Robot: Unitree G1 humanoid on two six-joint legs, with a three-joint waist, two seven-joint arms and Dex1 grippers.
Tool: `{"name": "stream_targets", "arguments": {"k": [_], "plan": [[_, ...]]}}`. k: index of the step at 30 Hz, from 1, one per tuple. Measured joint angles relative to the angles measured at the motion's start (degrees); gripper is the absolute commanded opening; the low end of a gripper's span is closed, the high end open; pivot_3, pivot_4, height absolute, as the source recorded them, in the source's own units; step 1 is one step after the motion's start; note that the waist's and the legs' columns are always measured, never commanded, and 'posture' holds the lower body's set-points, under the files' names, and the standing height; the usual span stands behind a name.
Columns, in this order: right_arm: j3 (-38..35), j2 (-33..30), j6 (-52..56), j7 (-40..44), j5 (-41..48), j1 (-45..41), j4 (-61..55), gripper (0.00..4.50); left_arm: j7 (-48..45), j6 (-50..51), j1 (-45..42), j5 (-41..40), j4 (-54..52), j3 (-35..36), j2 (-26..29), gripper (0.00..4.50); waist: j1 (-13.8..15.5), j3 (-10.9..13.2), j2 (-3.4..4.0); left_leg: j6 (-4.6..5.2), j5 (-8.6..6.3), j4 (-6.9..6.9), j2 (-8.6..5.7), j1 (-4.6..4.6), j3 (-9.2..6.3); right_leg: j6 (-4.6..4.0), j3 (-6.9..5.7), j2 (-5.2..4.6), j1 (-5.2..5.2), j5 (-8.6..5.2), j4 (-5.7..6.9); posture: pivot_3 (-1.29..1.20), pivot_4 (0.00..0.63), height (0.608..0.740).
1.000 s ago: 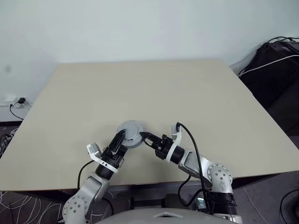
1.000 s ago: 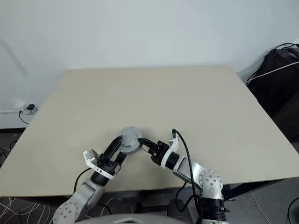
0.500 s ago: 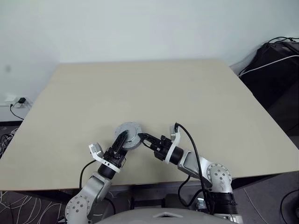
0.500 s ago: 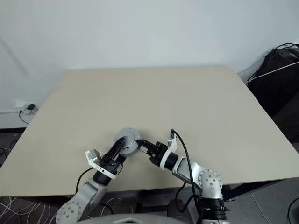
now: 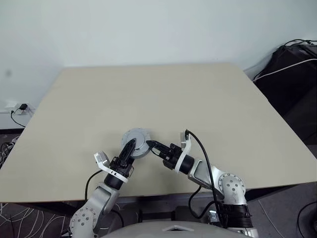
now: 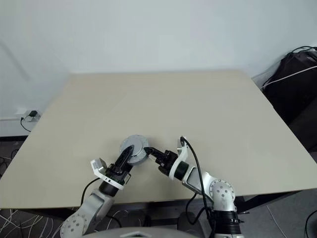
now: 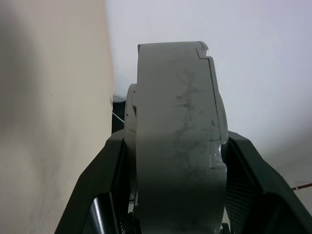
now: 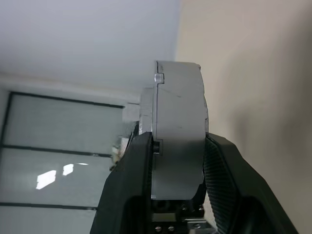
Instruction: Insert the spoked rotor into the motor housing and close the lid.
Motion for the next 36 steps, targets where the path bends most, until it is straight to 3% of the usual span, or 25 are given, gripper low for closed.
{"name": "stream_targets", "arguments": {"k": [2, 3, 11, 17, 26, 36], "plan": [[1.22, -0.09, -1.73, 1.38, -3.38, -0.04, -0.65, 1.21, 0.40, -1.05, -0.02, 0.60, 0.00, -0.27, 0.00, 2.10, 0.00, -0.01, -0.02, 0.00, 0.00, 0.01, 0.00, 0.00, 0.00, 0.05, 0.00, 0.00, 0.00, 0.03, 0.00, 0.00, 0.000, 0.740], [2.13, -0.24, -2.84, 2.32, -5.69, -0.04, -1.09, 1.95, 0.42, -1.79, -0.07, 1.07, -0.01, -0.49, 0.00, 2.10, 0.01, -0.02, -0.01, 0.00, 0.00, 0.01, 0.00, 0.00, 0.00, 0.11, 0.00, 0.01, 0.01, 0.06, 0.00, 0.00, 0.000, 0.740], [5.91, -7.95, -11.45, 9.92, -24.69, 2.24, -5.96, 4.49, 1.04, -5.07, -1.10, 5.74, 0.00, 2.11, 0.26, 2.10, 0.51, -0.06, -0.04, 0.05, 0.04, 0.03, -0.10, 0.04, -0.01, 0.17, -0.02, -0.07, 0.06, 0.09, 0.00, 0.00, 0.000, 0.740], [7.72, -10.84, -18.93, 17.26, -33.69, 5.11, -8.09, 4.50, 1.07, -4.87, -4.04, 6.06, 0.33, 4.71, 1.30, 2.10, 0.49, -0.08, -0.10, 0.09, 0.06, 0.08, -0.17, 0.10, 0.02, 0.28, 0.00, -0.14, 0.15, 0.15, -0.04, 0.00, 0.000, 0.740], [14.18, -21.11, -34.92, 30.00, -52.88, 9.27, -10.54, 4.50, 3.78, -5.22, -8.81, 11.36, 5.75, 9.44, 4.99, 2.10, 0.68, -0.12, -0.31, 0.09, 0.08, 0.15, -0.17, 0.22, -0.02, 0.38, -0.03, -0.13, 0.28, 0.20, -0.02, 0.00, 0.000, 0.740], [15.21, -20.12, -43.51, 33.51, -60.16, 11.28, -9.49, 4.50, 7.87, -7.14, -18.39, 18.58, 13.81, 14.19, 6.07, 2.10, 1.28, -0.23, -0.82, 0.08, 0.16, 0.22, -0.19, 0.23, -0.04, 0.42, -0.03, -0.15, 0.32, 0.36, -0.02, 0.00, 0.000, 0.740]]}}
